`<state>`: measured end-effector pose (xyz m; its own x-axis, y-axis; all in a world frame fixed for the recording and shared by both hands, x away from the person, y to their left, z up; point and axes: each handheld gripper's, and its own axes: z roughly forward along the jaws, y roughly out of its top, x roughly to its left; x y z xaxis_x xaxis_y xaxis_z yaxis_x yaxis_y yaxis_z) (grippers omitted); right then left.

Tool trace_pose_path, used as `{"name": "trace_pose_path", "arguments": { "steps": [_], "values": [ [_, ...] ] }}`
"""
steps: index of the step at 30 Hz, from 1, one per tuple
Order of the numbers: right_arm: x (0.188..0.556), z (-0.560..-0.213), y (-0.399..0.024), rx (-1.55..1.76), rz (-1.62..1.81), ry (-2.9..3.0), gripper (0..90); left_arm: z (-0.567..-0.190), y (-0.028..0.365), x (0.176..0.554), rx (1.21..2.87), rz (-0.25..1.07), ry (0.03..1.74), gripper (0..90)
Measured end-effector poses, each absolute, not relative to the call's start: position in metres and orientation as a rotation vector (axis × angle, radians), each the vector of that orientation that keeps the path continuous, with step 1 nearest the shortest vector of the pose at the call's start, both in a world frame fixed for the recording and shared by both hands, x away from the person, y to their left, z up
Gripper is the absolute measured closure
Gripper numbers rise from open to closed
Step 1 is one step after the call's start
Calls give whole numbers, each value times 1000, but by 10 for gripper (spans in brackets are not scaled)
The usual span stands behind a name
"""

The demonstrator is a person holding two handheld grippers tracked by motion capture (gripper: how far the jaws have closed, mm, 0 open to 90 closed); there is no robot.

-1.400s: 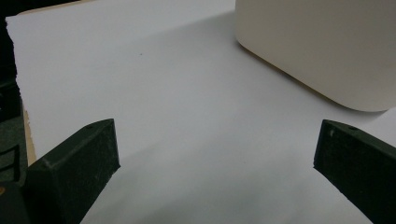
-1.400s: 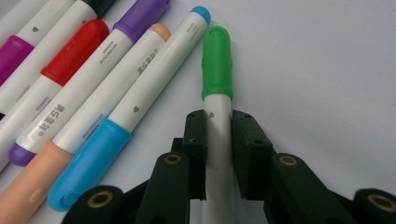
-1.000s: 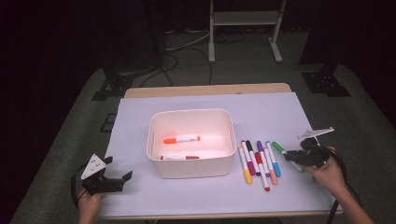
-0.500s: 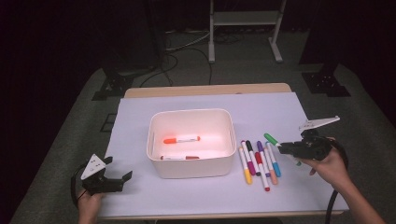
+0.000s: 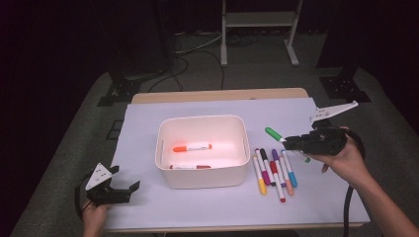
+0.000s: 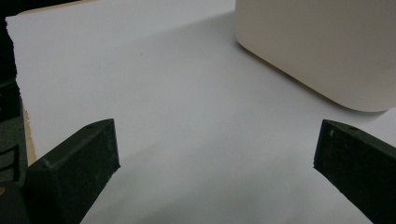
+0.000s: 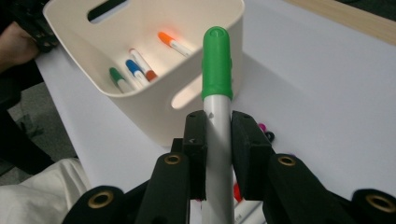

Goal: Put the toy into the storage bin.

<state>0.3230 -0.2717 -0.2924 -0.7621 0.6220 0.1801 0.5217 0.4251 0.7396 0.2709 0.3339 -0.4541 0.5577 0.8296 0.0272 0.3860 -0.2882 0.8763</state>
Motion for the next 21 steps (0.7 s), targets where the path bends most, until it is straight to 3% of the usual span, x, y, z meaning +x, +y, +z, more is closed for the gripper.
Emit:
{"name": "trace_pose_path", "arguments": {
  "steps": [21],
  "values": [
    [335, -246, -200, 782, 1239, 2674, 758, -454, 334, 271, 1888, 613, 986, 0]
  ]
}}
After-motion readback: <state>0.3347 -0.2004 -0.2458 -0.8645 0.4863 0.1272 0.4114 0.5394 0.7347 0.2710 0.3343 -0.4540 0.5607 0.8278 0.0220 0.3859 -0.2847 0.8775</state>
